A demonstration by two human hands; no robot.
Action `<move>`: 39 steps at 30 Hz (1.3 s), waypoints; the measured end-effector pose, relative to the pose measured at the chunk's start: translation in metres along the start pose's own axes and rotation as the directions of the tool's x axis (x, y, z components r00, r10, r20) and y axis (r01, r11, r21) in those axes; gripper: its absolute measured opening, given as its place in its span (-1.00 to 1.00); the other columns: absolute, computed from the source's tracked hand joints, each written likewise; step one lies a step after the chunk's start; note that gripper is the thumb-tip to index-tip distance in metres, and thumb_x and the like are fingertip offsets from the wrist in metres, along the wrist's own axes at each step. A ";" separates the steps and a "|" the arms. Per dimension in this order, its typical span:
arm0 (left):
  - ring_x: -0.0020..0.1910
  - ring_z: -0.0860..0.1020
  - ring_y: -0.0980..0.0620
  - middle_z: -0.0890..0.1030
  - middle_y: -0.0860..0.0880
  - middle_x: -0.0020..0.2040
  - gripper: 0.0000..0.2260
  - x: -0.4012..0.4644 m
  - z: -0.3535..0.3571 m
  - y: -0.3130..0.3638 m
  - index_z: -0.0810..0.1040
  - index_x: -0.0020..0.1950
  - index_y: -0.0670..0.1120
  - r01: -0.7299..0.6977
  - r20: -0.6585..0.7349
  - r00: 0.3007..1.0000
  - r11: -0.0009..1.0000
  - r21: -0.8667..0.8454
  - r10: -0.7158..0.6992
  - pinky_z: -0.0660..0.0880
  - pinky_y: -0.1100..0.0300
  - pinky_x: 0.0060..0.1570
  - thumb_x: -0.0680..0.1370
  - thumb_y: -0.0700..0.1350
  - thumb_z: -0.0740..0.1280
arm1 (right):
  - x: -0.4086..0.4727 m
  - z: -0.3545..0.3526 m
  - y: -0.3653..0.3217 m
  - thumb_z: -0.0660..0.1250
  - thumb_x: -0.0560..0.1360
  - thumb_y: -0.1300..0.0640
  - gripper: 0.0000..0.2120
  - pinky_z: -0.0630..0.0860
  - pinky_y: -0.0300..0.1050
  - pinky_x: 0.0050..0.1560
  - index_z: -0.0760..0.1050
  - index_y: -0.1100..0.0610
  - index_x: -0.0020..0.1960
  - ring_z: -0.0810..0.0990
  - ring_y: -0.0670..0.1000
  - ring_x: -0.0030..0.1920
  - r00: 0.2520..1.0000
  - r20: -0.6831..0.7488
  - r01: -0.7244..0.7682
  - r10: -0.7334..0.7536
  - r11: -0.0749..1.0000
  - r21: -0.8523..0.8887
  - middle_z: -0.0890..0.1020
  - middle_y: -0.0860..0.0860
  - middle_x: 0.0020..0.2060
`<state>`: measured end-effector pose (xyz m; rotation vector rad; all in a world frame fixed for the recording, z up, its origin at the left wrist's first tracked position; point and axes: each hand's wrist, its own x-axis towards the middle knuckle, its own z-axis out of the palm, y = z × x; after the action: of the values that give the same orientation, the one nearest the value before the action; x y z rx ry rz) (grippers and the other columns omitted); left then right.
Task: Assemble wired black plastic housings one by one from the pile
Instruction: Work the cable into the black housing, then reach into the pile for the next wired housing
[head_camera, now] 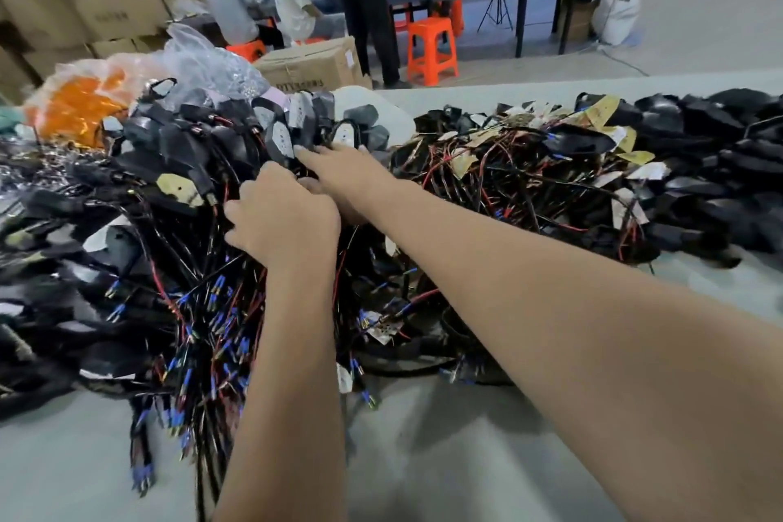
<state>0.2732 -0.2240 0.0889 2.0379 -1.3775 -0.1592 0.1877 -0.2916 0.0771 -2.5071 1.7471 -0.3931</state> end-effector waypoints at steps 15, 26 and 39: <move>0.15 0.59 -0.21 0.63 -0.15 0.10 -0.75 -0.094 0.088 0.088 0.55 0.22 -0.12 -0.395 0.271 0.850 0.887 -0.239 0.452 0.47 0.04 0.06 0.56 -0.11 0.41 | -0.186 -0.029 0.156 0.31 0.54 0.22 -0.76 0.36 0.00 0.22 0.56 0.14 0.20 0.41 0.22 0.23 0.604 -0.631 -0.583 0.487 0.810 0.068 0.57 0.14 0.13; 0.15 0.57 -0.08 0.64 -0.04 0.12 -0.92 -0.109 0.088 0.108 0.57 0.03 -0.04 0.048 0.259 0.953 0.760 -0.648 0.161 0.41 0.16 0.03 0.59 -0.18 0.31 | -0.209 -0.037 0.201 0.44 0.50 0.18 -0.93 0.20 -0.03 -0.16 0.65 0.17 -0.05 0.56 0.26 -0.04 0.626 -0.603 -0.500 0.495 0.848 0.177 0.66 0.12 -0.15; -0.30 0.36 0.01 0.44 0.06 -0.32 -0.82 -0.143 0.063 0.143 0.50 -0.17 -0.03 -0.098 0.088 0.866 0.340 -0.935 0.493 0.32 0.03 -0.22 0.65 -0.12 0.32 | -0.265 -0.017 0.173 0.37 0.39 0.17 -0.81 0.45 -0.07 -0.08 0.45 0.15 -0.37 0.57 -0.01 -0.17 0.302 -0.403 0.030 0.864 0.414 0.910 0.64 -0.07 -0.14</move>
<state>0.0709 -0.1609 0.0870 0.7712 -1.3705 -0.9609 -0.0608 -0.1045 0.0143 -0.8541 1.7144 -2.1357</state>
